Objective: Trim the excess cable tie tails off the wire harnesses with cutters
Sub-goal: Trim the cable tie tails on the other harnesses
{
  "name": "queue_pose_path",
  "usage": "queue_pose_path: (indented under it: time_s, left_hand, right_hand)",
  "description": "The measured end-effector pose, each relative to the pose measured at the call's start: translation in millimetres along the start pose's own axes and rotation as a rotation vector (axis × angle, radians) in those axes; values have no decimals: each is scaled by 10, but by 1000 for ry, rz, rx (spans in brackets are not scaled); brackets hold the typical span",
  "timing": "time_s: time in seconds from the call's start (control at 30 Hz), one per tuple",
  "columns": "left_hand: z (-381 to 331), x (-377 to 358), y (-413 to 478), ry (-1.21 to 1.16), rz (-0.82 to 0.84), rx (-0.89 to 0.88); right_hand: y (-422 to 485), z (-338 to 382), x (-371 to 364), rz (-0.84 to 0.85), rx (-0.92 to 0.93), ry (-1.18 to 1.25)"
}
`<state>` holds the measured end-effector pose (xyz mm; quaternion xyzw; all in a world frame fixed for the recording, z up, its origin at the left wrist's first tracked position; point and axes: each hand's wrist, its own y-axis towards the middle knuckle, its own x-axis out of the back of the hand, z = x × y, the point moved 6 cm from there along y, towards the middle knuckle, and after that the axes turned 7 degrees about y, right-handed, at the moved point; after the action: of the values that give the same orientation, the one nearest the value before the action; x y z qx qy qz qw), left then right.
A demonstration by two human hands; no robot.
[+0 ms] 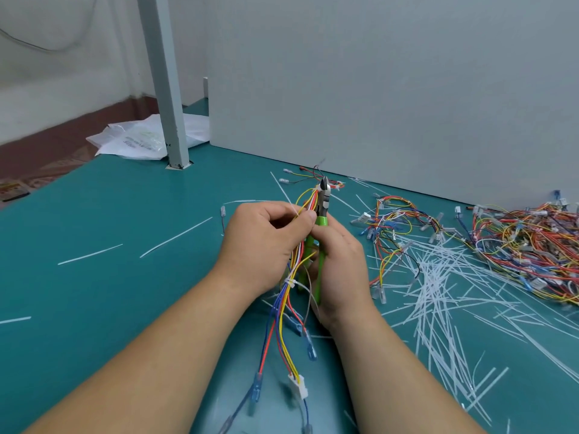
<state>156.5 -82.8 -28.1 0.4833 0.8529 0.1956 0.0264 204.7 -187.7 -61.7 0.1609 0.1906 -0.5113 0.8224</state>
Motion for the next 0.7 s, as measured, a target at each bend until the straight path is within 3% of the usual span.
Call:
queue_pose_path:
  time_s: [0.3,0.7]
  left_hand:
    - [-32,-4,-21,-103,-1,-14]
    - [-34,45,-5,1,-54,-64]
  right_hand:
    - [-4,68,-16,14,175,-168]
    - [-16,79,-14,-6,210,-172]
